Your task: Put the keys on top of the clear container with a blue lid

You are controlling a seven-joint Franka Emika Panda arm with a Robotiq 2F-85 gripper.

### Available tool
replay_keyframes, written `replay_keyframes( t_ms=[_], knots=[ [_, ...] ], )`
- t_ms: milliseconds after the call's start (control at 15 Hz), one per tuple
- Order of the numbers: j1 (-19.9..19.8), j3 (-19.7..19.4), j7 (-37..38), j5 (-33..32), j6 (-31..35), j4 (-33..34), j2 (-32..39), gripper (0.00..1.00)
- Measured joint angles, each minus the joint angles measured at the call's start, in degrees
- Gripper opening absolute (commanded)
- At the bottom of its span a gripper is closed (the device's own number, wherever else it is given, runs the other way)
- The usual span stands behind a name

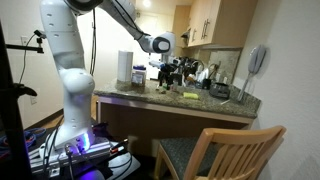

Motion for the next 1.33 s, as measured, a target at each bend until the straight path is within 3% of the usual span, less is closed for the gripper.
replay_keyframes(
  t_ms=[133, 333, 867, 1333],
  knots=[
    [1.67, 2.20, 2.83, 0.00, 4.44, 0.40, 2.63, 1.00],
    [3.75, 4.08, 5.22, 0.97, 6.03, 3.67, 5.72, 1.00],
    [4.65, 4.63, 7.48, 2.69, 6.89, 6.42, 8.46, 1.00],
    [7.21, 6.58, 16.52, 5.53, 15.77, 6.55, 13.36, 1.00]
  ],
)
